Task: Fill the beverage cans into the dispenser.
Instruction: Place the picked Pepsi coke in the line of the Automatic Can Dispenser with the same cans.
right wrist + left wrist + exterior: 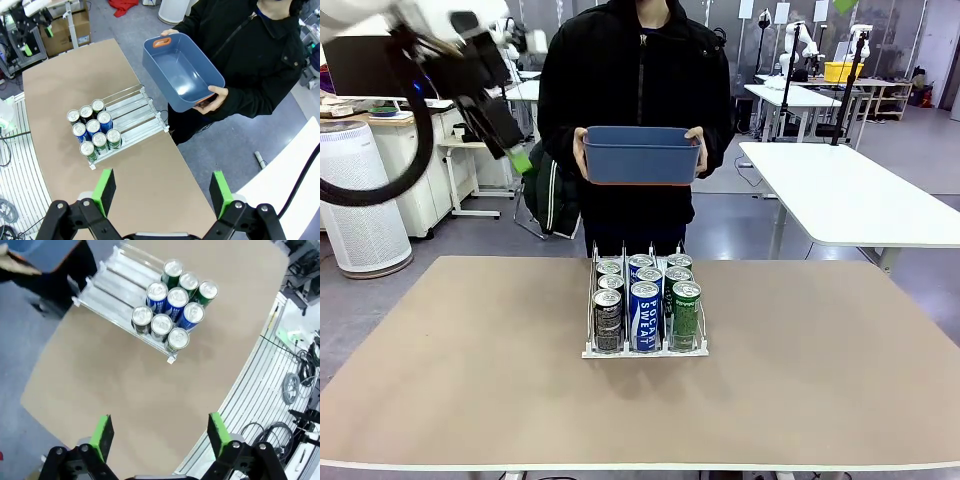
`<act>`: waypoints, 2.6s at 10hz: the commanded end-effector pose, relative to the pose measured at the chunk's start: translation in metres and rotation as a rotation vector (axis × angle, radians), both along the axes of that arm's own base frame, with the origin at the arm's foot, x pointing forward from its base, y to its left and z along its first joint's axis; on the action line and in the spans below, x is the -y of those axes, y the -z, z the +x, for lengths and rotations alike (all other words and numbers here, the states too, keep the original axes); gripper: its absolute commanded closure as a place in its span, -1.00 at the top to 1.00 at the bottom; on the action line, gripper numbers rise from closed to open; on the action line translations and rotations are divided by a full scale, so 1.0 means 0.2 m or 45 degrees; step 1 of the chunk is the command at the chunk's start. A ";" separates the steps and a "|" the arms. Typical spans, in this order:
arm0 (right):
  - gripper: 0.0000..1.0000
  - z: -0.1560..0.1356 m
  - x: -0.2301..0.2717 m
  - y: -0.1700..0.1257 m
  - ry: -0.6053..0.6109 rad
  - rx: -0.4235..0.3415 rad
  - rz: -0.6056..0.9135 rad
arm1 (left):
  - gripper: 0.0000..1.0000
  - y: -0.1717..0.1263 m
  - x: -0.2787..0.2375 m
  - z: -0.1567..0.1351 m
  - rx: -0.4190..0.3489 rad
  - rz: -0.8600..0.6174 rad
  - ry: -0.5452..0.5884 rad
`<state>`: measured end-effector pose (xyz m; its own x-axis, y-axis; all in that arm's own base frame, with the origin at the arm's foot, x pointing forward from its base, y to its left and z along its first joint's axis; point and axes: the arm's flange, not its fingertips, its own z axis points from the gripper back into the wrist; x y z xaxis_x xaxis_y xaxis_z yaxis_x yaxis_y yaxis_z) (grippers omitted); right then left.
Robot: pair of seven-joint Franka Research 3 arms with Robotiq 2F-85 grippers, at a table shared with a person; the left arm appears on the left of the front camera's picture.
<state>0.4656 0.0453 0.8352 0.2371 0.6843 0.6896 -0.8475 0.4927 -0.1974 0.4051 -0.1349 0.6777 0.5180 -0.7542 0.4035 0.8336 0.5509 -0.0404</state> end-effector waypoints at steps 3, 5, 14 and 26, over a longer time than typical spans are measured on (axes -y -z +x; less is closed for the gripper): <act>1.00 -0.01 0.00 0.01 0.001 -0.001 -0.015 | 1.00 -0.30 -0.20 -0.08 0.117 -0.127 0.052; 1.00 -0.01 0.00 0.01 0.001 -0.001 -0.015 | 1.00 -0.36 -0.19 -0.13 0.174 -0.158 0.035; 1.00 -0.01 0.00 0.01 0.001 -0.001 -0.015 | 1.00 -0.49 -0.30 -0.04 0.273 -0.235 -0.033; 1.00 -0.01 0.00 0.01 0.001 -0.001 -0.015 | 1.00 -0.74 -0.25 0.03 0.445 -0.242 -0.020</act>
